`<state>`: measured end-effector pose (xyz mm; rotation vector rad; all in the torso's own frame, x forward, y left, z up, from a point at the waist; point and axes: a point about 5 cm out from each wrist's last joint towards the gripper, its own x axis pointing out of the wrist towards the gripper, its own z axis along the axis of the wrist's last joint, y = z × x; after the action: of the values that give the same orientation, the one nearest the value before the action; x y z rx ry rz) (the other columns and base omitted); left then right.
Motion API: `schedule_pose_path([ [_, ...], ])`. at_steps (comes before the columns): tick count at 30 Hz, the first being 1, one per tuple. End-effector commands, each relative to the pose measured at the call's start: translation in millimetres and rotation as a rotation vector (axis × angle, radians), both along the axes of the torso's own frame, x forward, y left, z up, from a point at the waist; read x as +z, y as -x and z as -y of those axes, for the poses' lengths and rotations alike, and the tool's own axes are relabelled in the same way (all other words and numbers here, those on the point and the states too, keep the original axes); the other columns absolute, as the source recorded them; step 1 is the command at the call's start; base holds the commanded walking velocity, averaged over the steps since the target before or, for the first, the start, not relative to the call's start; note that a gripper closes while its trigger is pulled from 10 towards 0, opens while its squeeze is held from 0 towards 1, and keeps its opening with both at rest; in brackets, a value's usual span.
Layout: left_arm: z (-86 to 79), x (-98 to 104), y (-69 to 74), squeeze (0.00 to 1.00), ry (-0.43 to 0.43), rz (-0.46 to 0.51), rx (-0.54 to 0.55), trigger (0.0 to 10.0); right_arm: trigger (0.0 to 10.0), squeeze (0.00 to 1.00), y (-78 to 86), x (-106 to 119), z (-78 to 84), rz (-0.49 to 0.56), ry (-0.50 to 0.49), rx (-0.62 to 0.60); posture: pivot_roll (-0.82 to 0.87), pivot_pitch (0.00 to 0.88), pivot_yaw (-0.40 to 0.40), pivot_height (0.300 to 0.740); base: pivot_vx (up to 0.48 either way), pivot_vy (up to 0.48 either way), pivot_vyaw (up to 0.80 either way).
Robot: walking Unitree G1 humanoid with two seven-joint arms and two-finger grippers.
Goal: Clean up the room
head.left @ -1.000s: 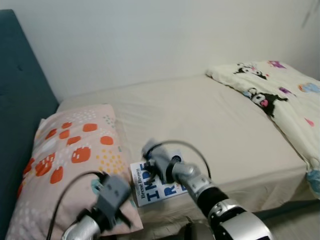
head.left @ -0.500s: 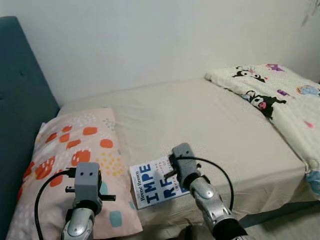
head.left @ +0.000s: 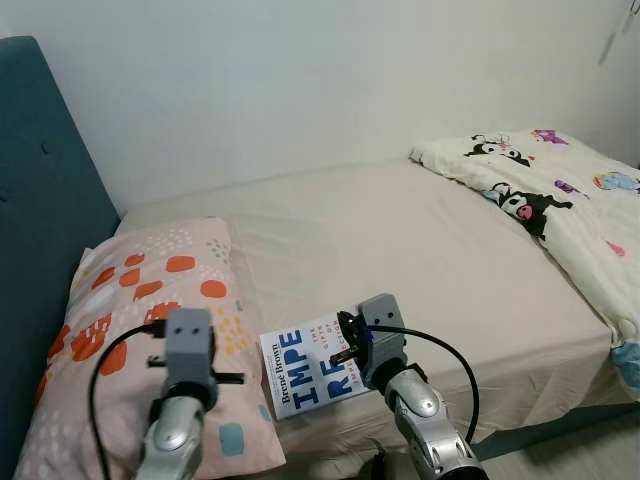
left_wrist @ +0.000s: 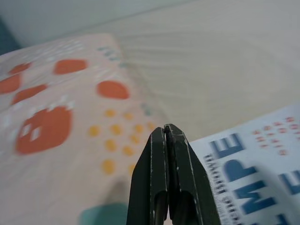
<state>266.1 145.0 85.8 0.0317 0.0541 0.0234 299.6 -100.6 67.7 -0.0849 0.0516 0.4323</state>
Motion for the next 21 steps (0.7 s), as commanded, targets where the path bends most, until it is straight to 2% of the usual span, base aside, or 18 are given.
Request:
schedule_pose_path([
  [1, 7.0, -1.2, -2.8, 0.0, -0.012, -0.007, -0.038, 10.0, 10.0, 0.0, 1.5, 3.3, -1.6, 0.01, -0.007, 0.008, -0.07, 0.0, 0.014, 0.599, 0.0, 0.0, 0.0],
  [10, 10.5, 1.4, -5.5, 0.0, -0.013, 0.0, -0.067, 10.0, 10.0, 0.0, 4.3, 3.9, -1.6, 0.005, -0.008, 0.011, -0.07, 0.0, 0.018, 0.633, 0.0, 0.0, 0.0],
  [21, 5.3, 0.8, -3.0, 0.0, -0.019, 0.001, -0.052, 10.0, 10.0, 0.0, 5.3, 4.0, -3.3, -0.005, -0.008, 0.033, -0.06, 0.0, 0.007, 0.671, 0.0, 0.0, 0.0],
])
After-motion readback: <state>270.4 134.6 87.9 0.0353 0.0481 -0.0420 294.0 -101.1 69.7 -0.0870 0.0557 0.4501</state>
